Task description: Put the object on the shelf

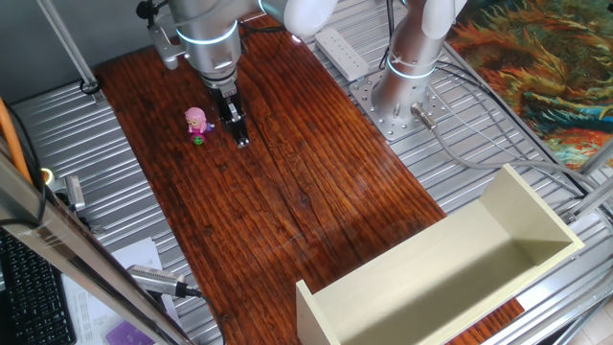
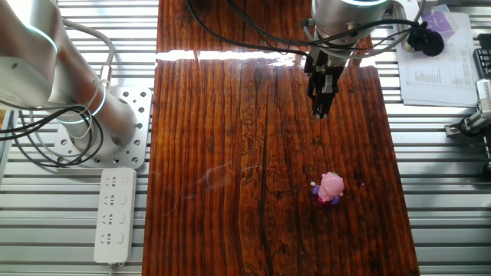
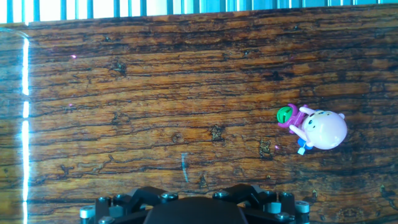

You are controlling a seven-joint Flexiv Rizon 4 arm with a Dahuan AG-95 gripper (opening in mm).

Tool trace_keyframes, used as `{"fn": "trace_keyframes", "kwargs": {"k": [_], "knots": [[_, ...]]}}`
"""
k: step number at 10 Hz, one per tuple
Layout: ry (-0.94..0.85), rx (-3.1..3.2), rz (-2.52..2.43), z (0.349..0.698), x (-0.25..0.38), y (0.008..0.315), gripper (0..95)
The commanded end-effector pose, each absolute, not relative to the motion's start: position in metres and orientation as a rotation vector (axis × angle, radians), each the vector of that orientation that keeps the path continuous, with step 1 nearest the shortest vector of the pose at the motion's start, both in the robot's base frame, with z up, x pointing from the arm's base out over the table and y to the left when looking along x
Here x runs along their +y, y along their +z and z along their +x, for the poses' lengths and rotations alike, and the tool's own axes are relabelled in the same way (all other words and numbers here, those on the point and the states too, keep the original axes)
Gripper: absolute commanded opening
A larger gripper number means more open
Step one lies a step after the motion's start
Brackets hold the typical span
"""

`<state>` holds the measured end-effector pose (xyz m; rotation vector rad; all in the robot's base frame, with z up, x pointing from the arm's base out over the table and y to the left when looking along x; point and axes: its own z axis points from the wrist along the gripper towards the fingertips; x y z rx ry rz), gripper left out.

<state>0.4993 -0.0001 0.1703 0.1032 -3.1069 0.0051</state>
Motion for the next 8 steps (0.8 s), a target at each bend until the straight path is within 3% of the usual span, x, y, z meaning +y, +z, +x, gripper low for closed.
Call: {"fn": "trace_keyframes", "kwargs": {"k": [1,8], "knots": [[0.01,-3.071,0.19,0.5,0.0,0.1701,0.0],[0.011,-3.078,0.198,0.4999,0.0001,0.1701,0.0]]}}
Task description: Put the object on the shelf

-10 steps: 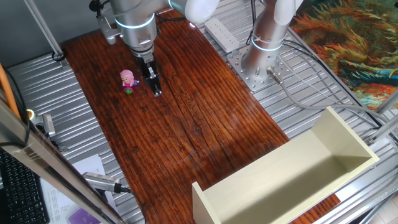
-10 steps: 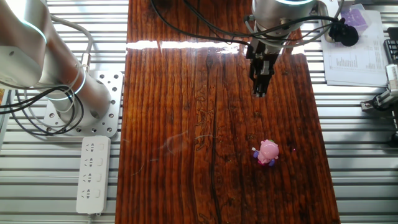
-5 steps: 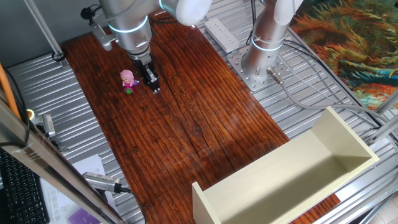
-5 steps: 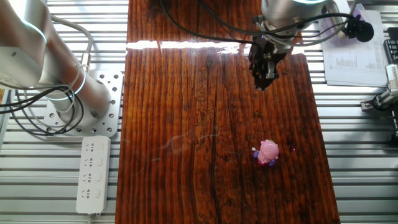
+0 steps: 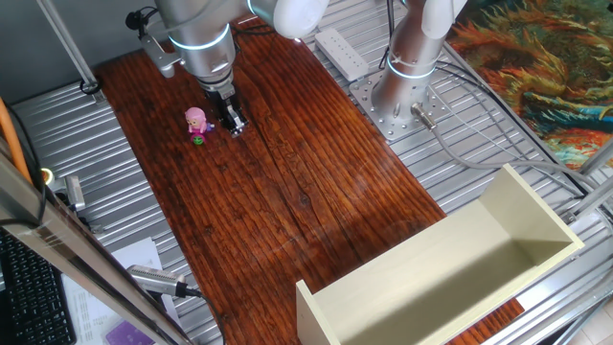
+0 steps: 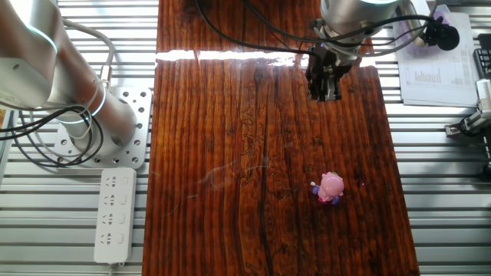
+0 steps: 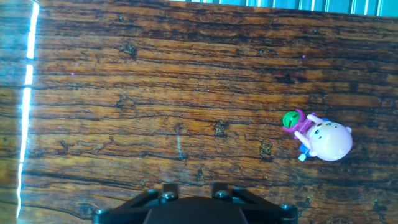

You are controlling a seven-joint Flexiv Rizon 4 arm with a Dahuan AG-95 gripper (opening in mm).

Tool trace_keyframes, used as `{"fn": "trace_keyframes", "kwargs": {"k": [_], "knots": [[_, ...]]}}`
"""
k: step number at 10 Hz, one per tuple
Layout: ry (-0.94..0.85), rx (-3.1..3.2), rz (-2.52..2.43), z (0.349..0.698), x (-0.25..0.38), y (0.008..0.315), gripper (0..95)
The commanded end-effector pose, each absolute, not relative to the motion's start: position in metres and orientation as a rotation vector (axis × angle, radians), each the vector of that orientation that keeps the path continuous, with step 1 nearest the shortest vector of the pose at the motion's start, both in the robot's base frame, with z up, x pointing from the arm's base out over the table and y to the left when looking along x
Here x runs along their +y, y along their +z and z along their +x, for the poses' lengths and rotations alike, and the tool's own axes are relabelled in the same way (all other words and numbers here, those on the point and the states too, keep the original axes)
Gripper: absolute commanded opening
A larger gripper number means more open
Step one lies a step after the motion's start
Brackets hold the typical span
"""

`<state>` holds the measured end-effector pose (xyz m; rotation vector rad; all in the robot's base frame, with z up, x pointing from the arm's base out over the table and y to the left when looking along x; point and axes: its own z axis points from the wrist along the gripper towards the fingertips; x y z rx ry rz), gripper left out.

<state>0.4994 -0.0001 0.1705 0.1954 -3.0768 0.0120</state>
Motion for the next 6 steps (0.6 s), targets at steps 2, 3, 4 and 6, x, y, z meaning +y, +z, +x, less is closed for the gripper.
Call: {"fn": "trace_keyframes", "kwargs": {"k": [2,3,4,6], "knots": [[0.012,-3.078,0.199,0.4999,0.0001,0.1701,0.0],[0.012,-3.08,0.198,0.4999,0.0001,0.1701,0.0],[0.012,-3.08,0.196,0.4999,0.0001,0.1701,0.0],[0.012,-3.079,0.194,0.4999,0.0001,0.1701,0.0]]}}
